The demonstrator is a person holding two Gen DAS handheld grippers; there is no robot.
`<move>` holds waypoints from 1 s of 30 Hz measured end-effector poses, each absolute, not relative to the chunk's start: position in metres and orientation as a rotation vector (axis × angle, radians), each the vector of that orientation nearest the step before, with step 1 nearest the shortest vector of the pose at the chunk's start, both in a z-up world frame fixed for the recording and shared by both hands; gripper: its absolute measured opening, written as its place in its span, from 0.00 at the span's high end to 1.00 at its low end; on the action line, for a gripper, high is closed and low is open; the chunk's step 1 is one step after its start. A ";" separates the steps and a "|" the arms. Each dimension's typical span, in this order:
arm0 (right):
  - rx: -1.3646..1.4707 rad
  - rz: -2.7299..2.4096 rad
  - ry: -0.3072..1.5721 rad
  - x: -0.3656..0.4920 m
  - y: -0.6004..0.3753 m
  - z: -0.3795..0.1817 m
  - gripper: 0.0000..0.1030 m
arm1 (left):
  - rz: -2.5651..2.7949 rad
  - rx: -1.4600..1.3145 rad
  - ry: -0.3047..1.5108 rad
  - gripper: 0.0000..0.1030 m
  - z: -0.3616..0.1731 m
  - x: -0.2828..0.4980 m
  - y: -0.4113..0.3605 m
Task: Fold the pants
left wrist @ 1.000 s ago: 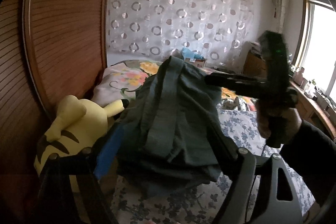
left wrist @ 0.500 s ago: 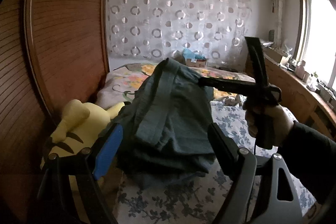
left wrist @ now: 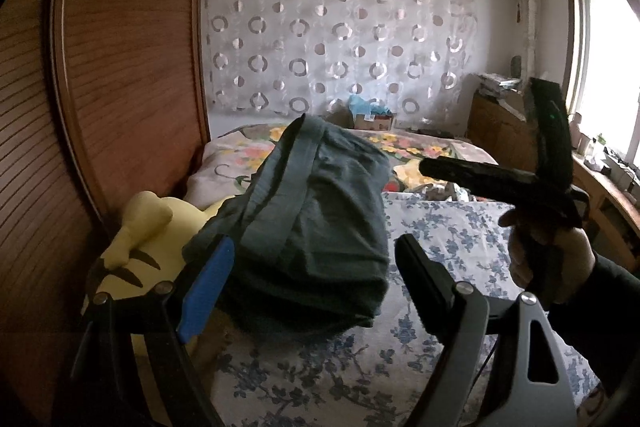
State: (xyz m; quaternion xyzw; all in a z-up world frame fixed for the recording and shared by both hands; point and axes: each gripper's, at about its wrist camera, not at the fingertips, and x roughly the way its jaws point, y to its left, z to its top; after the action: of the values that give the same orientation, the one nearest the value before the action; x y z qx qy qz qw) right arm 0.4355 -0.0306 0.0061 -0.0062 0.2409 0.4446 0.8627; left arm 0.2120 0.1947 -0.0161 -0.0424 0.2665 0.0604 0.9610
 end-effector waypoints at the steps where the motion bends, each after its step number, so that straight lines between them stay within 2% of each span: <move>1: -0.020 0.924 0.500 0.430 -0.033 0.008 0.48 | 0.119 -0.085 0.537 0.19 -0.015 0.210 0.192; 16: -0.048 0.791 0.374 0.332 -0.099 0.042 0.46 | -0.017 -0.019 0.476 0.18 0.012 0.179 0.127; 21: -0.038 0.714 0.354 0.303 -0.126 0.049 0.46 | -0.057 0.000 0.452 0.00 0.020 0.165 0.098; 25: -0.035 0.639 0.343 0.276 -0.142 0.050 0.45 | -0.065 0.008 0.455 0.00 0.025 0.157 0.077; 30: -0.029 0.530 0.308 0.235 -0.161 0.053 0.38 | -0.099 -0.015 0.431 0.00 0.030 0.144 0.057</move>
State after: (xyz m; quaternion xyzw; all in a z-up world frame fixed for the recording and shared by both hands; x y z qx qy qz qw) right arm 0.2347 -0.1608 0.0527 -0.0141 0.1517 0.2609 0.9533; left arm 0.1435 0.0569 0.0302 -0.0072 0.2137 -0.0489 0.9756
